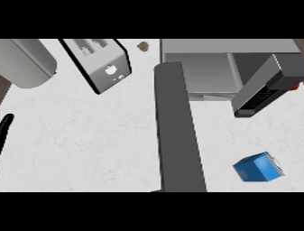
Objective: Pick up the milk, place it into the microwave and close the microwave
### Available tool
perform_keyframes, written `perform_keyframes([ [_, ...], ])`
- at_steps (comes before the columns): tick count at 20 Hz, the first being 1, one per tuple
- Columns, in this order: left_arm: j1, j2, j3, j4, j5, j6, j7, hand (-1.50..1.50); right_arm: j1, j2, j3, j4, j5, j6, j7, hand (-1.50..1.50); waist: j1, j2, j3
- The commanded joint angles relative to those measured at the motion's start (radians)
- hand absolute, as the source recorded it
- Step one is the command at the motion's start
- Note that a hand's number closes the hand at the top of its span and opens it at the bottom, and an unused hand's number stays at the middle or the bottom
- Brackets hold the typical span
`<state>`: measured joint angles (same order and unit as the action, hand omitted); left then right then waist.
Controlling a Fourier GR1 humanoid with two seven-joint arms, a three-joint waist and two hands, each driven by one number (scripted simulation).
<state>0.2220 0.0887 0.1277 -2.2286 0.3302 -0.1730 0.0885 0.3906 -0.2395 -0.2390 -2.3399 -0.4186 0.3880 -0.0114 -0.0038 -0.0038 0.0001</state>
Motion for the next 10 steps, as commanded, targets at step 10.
perform_keyframes([
  [10, 0.247, 0.01, 0.151, -0.17, 0.205, -0.144, 0.019, -1.5, 0.037, 0.078, -0.103, 0.229, 0.128, 0.128, -0.156, -1.5, 0.009, 0.001, 0.0],
])
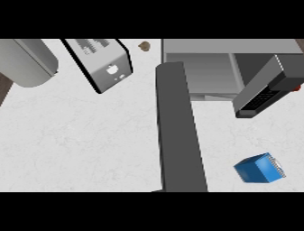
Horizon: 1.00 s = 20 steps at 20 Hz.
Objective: Pick up the milk, place it into the microwave and close the microwave
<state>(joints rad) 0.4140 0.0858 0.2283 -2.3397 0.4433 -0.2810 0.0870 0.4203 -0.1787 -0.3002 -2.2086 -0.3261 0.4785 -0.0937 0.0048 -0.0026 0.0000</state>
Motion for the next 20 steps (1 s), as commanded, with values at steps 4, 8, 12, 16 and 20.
perform_keyframes([
  [4, 0.062, 0.016, 0.101, -0.02, 0.13, -0.088, -0.022, -1.5, -0.045, 0.057, -0.024, 0.206, 0.165, -0.011, -0.121, -1.5, 0.003, 0.001, 0.0],
  [8, 0.152, -0.028, 0.106, -0.055, 0.1, -0.147, -0.068, -1.5, -0.043, 0.079, -0.004, 0.294, 0.298, -0.041, -0.189, -1.5, 0.006, 0.0, 0.0],
  [12, 0.187, -0.015, 0.115, -0.128, 0.173, -0.139, -0.001, -1.5, -0.09, 0.071, -0.001, 0.504, 0.392, -0.052, -0.328, -1.5, 0.011, 0.001, 0.001],
  [16, 0.194, -0.05, 0.098, -0.124, 0.154, -0.143, -0.017, -1.5, -0.161, 0.014, -0.053, 0.729, 0.438, -0.069, -0.458, -1.5, 0.012, 0.002, 0.002],
  [20, 0.19, -0.029, 0.172, -0.036, 0.168, -0.21, -0.087, -1.5, -0.236, -0.035, -0.072, 0.942, 0.489, -0.088, -0.572, -1.5, 0.014, 0.002, 0.002],
])
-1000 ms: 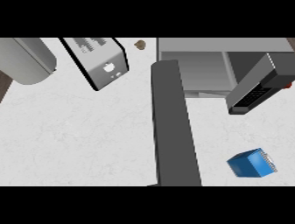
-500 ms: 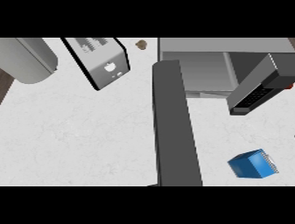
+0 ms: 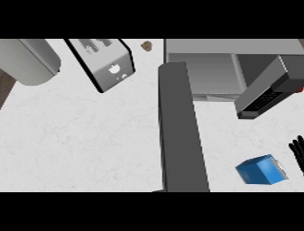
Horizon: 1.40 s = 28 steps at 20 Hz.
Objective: Pick up the milk, place it into the microwave and close the microwave
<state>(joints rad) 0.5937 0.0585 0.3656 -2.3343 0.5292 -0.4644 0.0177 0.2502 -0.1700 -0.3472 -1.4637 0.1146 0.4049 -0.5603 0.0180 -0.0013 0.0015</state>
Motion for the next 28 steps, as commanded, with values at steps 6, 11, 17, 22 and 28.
perform_keyframes([
  [6, 0.093, -0.035, 0.033, -0.083, 0.115, -0.086, -0.015, -1.5, -0.075, -0.011, 0.037, 0.314, 0.174, -0.127, -0.258, -1.5, -0.005, -0.001, -0.001],
  [11, 0.015, 0.01, 0.063, -0.041, 0.144, -0.049, 0.006, -1.5, -0.263, -0.123, -0.016, 0.651, 0.186, -0.134, -0.395, -1.5, -0.002, 0.004, 0.001],
  [17, 0.053, 0.014, 0.086, -0.065, 0.195, -0.073, 0.022, -1.5, -0.351, -0.108, 0.008, 0.811, 0.183, -0.148, -0.473, -1.5, 0.001, 0.003, 0.001],
  [22, 0.087, 0.003, 0.086, -0.073, 0.202, -0.091, 0.025, -1.5, -0.388, -0.103, 0.005, 0.916, 0.152, -0.117, -0.531, -1.5, 0.003, 0.003, 0.002],
  [28, 0.118, -0.009, 0.085, -0.049, 0.199, -0.14, 0.004, -1.5, -0.444, -0.087, 0.061, 0.971, 0.172, -0.103, -0.541, 1.5, 0.008, 0.002, 0.001],
])
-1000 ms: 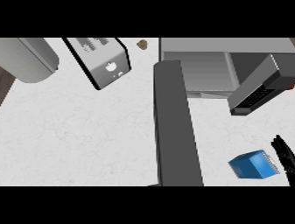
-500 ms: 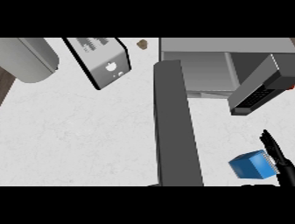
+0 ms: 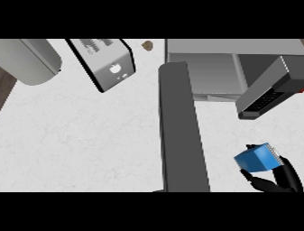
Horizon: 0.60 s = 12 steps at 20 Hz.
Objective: Pick up the milk, place it into the microwave and close the microwave
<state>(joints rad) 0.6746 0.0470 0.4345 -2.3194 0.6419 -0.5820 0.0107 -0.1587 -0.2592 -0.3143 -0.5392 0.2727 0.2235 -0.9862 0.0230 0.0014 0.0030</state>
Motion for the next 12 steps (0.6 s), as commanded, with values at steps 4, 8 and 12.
perform_keyframes([
  [4, 0.006, 0.034, 0.036, -0.055, 0.115, -0.002, 0.023, -1.5, -0.027, 0.04, 0.051, 0.073, 0.018, 0.039, -0.185, 1.5, -0.003, 0.0, 0.0],
  [8, -0.026, 0.023, 0.011, -0.064, 0.089, 0.034, 0.044, -1.5, -0.143, 0.022, 0.018, 0.105, -0.021, 0.024, -0.128, 1.5, -0.002, 0.003, 0.001],
  [12, -0.019, 0.049, 0.04, -0.023, 0.132, 0.002, 0.027, -1.5, -0.188, 0.144, -0.016, 0.156, -0.045, -0.133, -0.124, 1.5, 0.007, 0.005, 0.001],
])
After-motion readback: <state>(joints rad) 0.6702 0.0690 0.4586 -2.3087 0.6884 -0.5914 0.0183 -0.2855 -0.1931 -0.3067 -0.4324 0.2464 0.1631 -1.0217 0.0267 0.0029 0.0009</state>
